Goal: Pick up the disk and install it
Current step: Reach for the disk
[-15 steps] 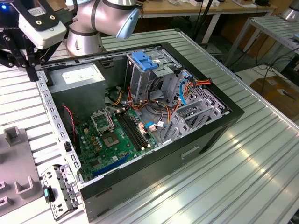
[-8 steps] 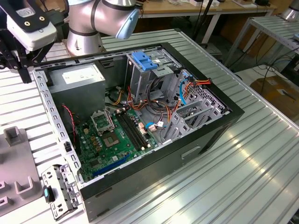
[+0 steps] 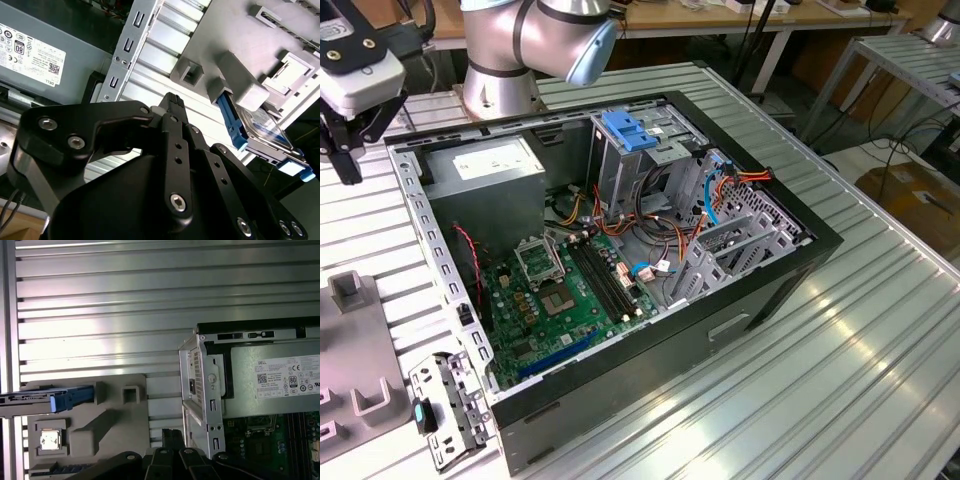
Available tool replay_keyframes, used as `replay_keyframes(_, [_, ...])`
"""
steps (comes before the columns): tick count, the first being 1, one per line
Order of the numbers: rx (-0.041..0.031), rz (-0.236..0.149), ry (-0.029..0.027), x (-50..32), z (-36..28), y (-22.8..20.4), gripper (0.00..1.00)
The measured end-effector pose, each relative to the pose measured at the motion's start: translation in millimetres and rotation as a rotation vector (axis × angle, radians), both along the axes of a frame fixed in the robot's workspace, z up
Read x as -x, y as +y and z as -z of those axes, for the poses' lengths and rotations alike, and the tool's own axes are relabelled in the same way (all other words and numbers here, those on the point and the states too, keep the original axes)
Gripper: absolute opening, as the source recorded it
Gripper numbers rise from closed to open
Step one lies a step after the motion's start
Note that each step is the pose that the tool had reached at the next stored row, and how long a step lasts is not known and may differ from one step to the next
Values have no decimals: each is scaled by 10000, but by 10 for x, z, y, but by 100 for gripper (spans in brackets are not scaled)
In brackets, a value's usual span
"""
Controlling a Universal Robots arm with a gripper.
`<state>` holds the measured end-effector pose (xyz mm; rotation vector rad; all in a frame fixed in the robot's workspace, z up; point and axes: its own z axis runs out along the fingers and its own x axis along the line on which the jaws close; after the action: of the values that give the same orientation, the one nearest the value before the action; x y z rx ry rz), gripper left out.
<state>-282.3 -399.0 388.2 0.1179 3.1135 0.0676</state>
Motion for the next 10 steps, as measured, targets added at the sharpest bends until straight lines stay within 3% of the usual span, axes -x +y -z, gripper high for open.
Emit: replay_keyframes(10, [0, 0, 0, 242, 10, 0, 11])
